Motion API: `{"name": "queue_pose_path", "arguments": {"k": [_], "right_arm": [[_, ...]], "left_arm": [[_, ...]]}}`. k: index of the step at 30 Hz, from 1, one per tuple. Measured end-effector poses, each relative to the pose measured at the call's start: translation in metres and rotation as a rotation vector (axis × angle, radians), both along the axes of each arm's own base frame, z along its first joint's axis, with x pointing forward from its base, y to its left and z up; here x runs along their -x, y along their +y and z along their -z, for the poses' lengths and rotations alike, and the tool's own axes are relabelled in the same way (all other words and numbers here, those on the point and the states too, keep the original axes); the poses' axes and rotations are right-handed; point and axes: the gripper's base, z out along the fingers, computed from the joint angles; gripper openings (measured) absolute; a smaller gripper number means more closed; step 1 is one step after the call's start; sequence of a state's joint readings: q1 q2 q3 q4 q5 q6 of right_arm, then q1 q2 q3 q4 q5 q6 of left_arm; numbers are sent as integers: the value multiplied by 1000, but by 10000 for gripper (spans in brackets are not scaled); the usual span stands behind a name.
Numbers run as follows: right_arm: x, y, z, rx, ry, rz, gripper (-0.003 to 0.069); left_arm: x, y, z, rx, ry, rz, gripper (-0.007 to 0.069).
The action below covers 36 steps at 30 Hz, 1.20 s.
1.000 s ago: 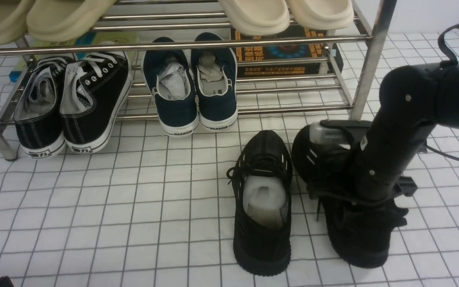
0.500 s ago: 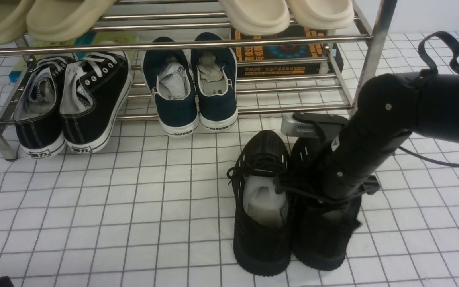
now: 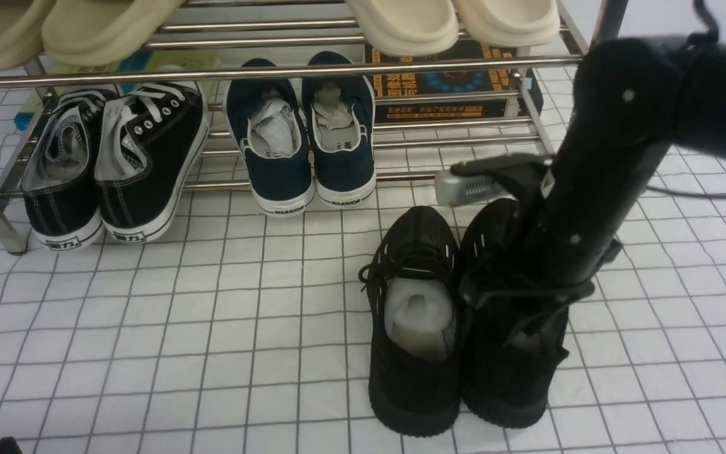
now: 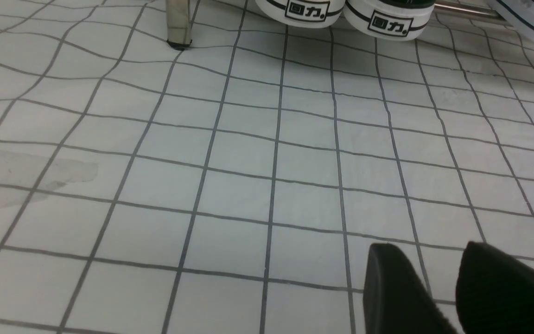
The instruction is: Take the shoes off the shelf with your hand from the white checkered tablecloth.
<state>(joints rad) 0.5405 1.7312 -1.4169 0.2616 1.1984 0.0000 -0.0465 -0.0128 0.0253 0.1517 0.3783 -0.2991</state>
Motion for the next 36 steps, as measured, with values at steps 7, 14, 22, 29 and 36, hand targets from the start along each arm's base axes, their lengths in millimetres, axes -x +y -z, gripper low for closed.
{"name": "queue_pose_path", "arguments": {"k": [7, 14, 22, 29, 36], "right_arm": [[32, -23, -57, -46, -153, -30, 41], [103, -66, -103, -135, -296, -8, -14], [197, -127, -83, -312, -615, 87, -13], [218, -148, -32, -487, -1002, 144, -10], [217, -151, -9, -530, -1140, 170, -9]], "left_arm": [[0, 0, 0, 0, 0, 0, 240], [0, 0, 0, 0, 0, 0, 240], [0, 0, 0, 0, 0, 0, 240], [0, 0, 0, 0, 0, 0, 240], [0, 0, 0, 0, 0, 0, 240]]}}
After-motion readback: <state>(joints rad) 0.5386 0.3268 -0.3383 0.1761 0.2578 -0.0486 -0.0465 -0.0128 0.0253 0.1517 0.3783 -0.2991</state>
